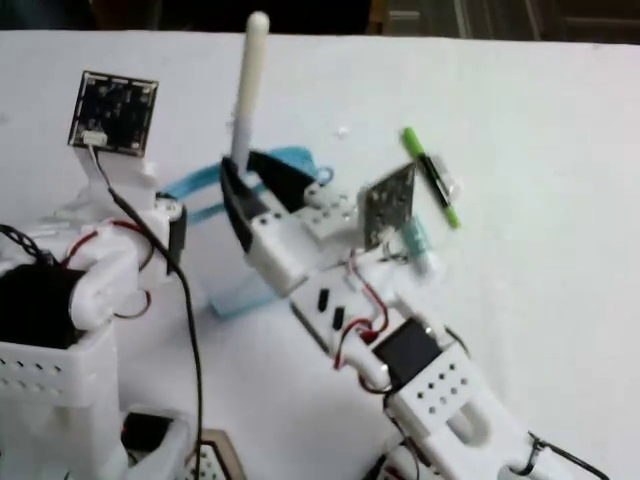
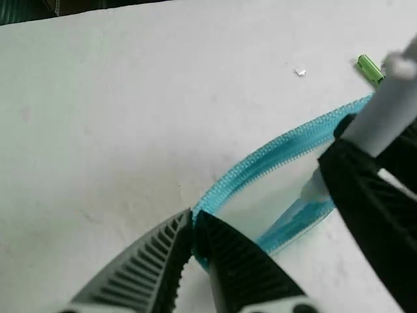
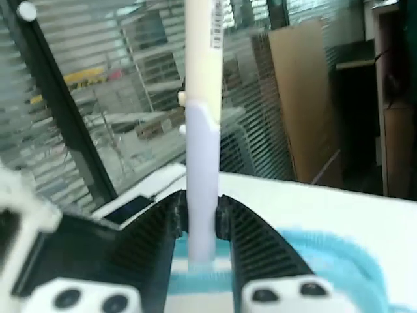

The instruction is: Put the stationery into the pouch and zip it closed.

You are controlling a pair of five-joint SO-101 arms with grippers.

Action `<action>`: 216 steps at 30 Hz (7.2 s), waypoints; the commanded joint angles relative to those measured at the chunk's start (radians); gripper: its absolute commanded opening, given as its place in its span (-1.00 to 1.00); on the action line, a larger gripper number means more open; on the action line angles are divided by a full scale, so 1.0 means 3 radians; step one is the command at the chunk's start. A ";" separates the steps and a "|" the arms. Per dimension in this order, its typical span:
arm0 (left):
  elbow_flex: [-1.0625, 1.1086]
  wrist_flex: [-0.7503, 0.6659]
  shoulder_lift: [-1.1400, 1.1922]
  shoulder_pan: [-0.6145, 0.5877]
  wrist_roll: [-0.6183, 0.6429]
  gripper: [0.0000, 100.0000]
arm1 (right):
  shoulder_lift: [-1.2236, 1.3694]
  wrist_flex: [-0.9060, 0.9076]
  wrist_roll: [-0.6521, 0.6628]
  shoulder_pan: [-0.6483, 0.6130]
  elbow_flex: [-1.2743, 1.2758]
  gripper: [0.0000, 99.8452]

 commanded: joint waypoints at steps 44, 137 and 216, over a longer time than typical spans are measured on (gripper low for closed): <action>0.0169 0.0051 0.0013 -0.0018 -0.0036 -0.96 | 0.2565 0.3404 0.1959 0.2253 -0.2199 -0.60; 0.0159 0.0051 0.0013 -0.0018 -0.0036 -0.96 | 0.0662 0.0018 0.0092 0.0238 -0.0798 -0.97; 0.0159 0.0051 0.0013 -0.0023 -0.0036 -0.96 | 0.2422 0.3445 0.2552 0.2299 -0.0752 -0.96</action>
